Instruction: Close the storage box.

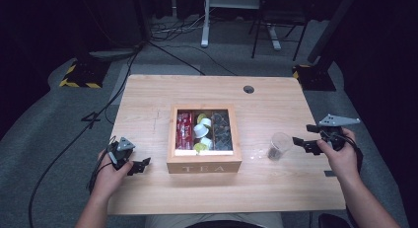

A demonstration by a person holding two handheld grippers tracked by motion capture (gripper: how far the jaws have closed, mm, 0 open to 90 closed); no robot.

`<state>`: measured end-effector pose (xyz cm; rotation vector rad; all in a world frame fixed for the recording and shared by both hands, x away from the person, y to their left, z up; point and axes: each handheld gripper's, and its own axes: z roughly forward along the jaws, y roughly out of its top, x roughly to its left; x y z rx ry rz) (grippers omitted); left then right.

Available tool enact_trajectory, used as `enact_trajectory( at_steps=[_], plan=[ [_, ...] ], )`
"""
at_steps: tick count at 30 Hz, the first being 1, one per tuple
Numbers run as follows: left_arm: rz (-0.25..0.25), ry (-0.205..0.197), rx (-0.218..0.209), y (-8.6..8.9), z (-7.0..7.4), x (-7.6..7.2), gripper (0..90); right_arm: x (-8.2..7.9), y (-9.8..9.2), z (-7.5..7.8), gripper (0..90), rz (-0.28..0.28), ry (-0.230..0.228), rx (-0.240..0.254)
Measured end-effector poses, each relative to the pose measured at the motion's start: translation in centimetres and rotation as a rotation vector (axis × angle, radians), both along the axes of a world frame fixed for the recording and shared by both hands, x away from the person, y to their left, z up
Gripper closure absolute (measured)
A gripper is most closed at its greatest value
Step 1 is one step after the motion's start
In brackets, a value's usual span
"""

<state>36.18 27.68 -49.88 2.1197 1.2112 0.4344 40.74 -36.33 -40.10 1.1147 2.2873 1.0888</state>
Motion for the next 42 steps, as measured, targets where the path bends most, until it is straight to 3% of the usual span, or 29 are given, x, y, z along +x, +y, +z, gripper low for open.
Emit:
enact_trajectory(
  at_steps=[3,11,18,22,24,28,31,33,37,42],
  plan=[
    [0.001,-0.005,0.001,0.1,0.0,0.0,16.0,0.4,-1.0,-1.2,17.4,-0.037,0.017,-0.046],
    [0.002,0.015,0.005,0.2,-0.2,-0.2,16.0,0.7,-3.1,-4.1,18.0,-0.096,0.071,-0.043],
    [0.002,-0.002,0.002,0.2,-0.4,-0.1,15.0,0.6,-4.1,-6.9,19.0,-0.122,0.102,-0.031],
    [-0.012,-0.003,-0.005,0.0,-0.6,-0.1,10.4,0.4,-4.3,-8.0,19.1,-0.141,0.114,-0.044],
    [-0.023,-0.001,0.011,-0.1,-0.6,-0.1,7.1,0.3,-4.4,-8.6,19.2,-0.149,0.121,-0.037],
    [-0.026,0.003,0.011,-0.1,-0.6,0.0,5.6,0.0,-4.3,-9.3,18.9,-0.144,0.123,-0.035],
    [-0.027,0.003,0.015,-0.2,-0.7,0.1,3.7,-0.2,-4.0,-9.8,13.8,-0.135,0.09,-0.063],
    [-0.026,0.006,0.015,-0.3,-0.7,0.2,2.5,-0.4,-3.6,-10.2,9.4,-0.187,0.06,-0.051],
    [-0.022,0.016,0.017,-0.4,-0.7,0.3,0.2,-0.3,-3.4,-10.3,7.4,-0.199,0.06,-0.049],
    [-0.023,0.012,0.017,-0.5,-0.7,0.5,0.0,-0.3,-3.6,-10.3,6.6,-0.177,0.063,-0.045]
  ],
)
